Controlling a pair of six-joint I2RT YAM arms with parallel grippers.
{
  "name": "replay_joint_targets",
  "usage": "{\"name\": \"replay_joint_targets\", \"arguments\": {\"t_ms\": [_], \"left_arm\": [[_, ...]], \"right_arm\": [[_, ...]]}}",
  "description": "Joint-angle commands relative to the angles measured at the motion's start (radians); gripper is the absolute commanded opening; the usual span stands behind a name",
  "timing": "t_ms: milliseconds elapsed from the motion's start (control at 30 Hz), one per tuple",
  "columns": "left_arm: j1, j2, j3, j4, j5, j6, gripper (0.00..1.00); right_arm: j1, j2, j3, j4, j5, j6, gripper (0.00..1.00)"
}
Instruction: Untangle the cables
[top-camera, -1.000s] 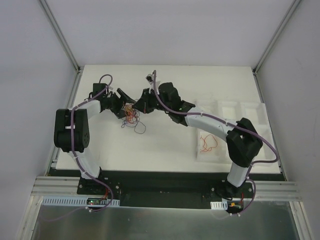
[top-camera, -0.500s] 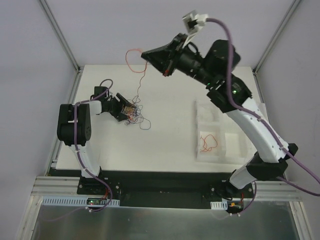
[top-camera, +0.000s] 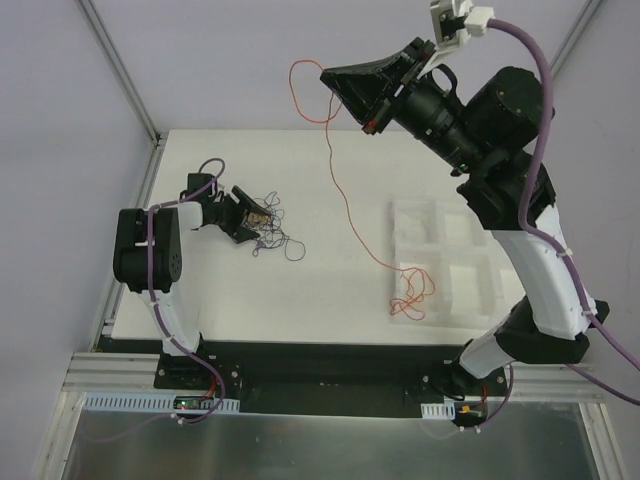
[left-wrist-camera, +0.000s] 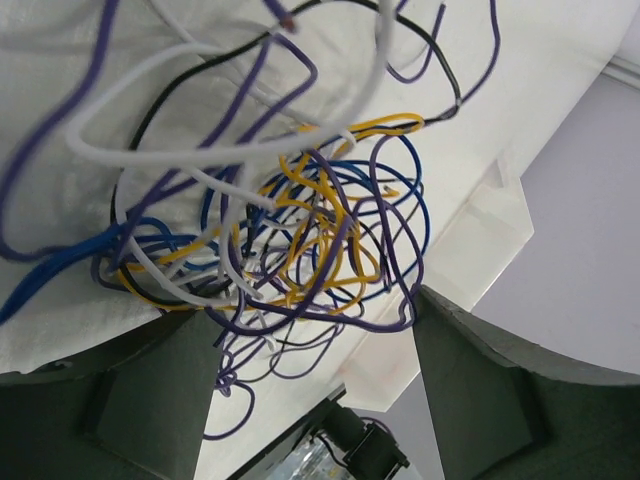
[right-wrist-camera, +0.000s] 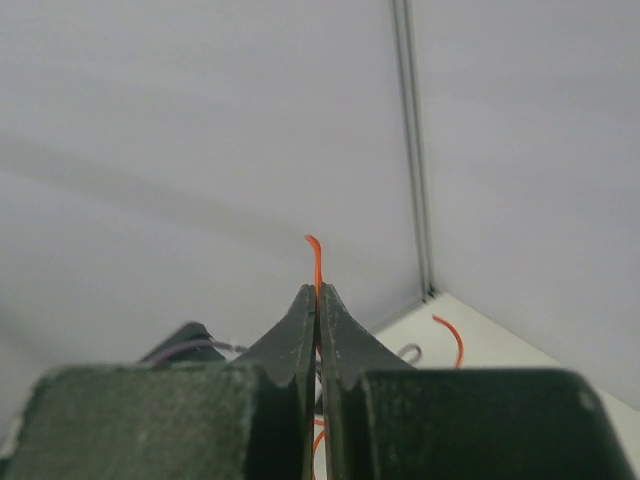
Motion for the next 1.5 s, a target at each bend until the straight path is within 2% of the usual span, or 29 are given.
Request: {"name": "replay_joint_targets", "arguments": {"t_ms": [0, 167, 300, 500, 733, 933, 1167, 1267, 1467], "left_arm": [[0.004, -0.105, -0.011, -0.005, 0.000, 0.038, 0.73], [-0.002, -0.221, 0.003, 0.004, 0.072, 0.059, 0.78], [-0.001, -0.325, 0.013, 0.009, 0.097, 0.088, 0.82], [-0.001, -0.387, 0.029, 0.027, 0.143, 0.092, 0.85], [-0.002, -0.373, 0.012, 0.101, 0.204, 0.046, 0.85], [-0.004, -0.375, -0.003, 0.136, 0.219, 0.021, 0.86], [-0.004, -0.369, -0.013, 0.162, 0.229, 0.009, 0.86], [-0.008, -0.369, -0.016, 0.167, 0.230, 0.006, 0.86], [-0.010, -0.364, -0.019, 0.168, 0.232, 0.007, 0.86]], "right_arm": [[-0.012, -0.135, -0.166, -0.044, 0.135, -0.096, 0.00], [-0.012, -0.341, -0.445, -0.047, 0.232, -0.118, 0.00], [-0.013, -0.465, -0.562, -0.099, 0.281, -0.130, 0.00], [-0.013, -0.531, -0.582, -0.188, 0.411, -0.190, 0.00], [-0.030, -0.567, -0.638, -0.202, 0.511, -0.245, 0.00], [-0.050, -0.630, -0.771, -0.205, 0.560, -0.241, 0.00], [-0.070, -0.679, -0.819, -0.231, 0.598, -0.258, 0.00], [-0.076, -0.685, -0.800, -0.238, 0.612, -0.271, 0.00], [-0.081, -0.631, -0.664, -0.238, 0.597, -0.319, 0.00]]}}
